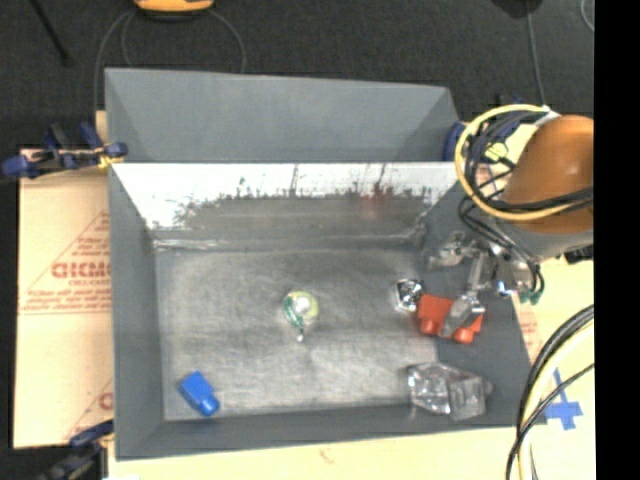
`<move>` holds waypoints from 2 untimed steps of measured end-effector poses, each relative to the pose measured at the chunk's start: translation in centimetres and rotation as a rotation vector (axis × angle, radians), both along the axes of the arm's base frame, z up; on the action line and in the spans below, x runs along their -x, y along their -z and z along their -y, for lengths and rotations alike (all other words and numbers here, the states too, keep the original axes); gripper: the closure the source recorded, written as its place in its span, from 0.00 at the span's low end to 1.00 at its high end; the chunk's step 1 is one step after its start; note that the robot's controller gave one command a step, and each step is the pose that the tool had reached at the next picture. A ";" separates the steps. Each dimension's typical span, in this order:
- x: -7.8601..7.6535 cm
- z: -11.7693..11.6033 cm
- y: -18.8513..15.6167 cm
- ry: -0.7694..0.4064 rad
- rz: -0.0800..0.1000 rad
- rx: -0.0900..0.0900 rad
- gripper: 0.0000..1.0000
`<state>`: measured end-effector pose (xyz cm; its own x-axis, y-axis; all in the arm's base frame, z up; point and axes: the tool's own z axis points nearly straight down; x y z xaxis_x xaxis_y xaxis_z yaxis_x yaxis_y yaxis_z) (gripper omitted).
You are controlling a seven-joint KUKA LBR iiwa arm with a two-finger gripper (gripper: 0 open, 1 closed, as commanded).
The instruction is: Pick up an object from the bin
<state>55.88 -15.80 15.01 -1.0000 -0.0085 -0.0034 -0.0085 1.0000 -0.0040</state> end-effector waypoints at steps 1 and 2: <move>-3.9 -0.2 6.5 0.129 0.002 -0.008 0.00; -8.3 -1.9 -3.3 0.131 0.012 -0.004 0.00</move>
Offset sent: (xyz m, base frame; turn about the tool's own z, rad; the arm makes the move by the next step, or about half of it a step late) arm 0.0425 -0.0007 -0.0767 0.1312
